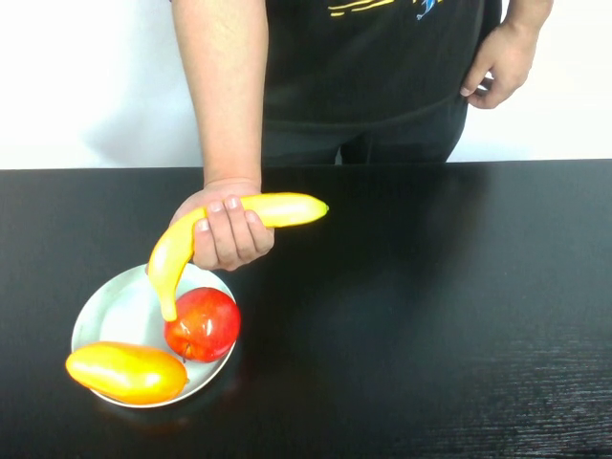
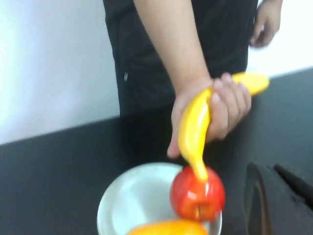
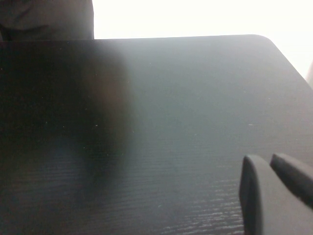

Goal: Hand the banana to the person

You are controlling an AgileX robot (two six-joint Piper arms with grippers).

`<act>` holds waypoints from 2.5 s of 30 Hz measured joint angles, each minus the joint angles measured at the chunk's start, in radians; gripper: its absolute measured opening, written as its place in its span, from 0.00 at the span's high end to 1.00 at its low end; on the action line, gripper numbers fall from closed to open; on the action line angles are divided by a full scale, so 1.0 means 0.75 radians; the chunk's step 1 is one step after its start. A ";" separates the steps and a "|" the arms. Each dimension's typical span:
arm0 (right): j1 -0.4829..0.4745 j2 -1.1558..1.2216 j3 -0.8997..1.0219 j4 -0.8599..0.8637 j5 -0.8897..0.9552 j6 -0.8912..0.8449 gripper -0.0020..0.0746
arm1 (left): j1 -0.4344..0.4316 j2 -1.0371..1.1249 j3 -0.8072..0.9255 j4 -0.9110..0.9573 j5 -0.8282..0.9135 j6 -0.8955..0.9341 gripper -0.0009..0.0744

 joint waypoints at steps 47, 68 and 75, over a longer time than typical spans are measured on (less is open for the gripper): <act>0.000 0.000 0.000 0.000 0.000 0.000 0.99 | 0.419 -0.155 0.757 -0.113 -0.547 0.023 0.99; 0.000 0.000 0.000 0.000 0.000 0.000 0.99 | 0.419 -0.155 0.757 -0.111 -0.546 0.023 0.99; 0.000 0.000 0.000 0.000 0.000 0.000 0.99 | 0.419 -0.155 0.757 -0.111 -0.546 0.023 0.99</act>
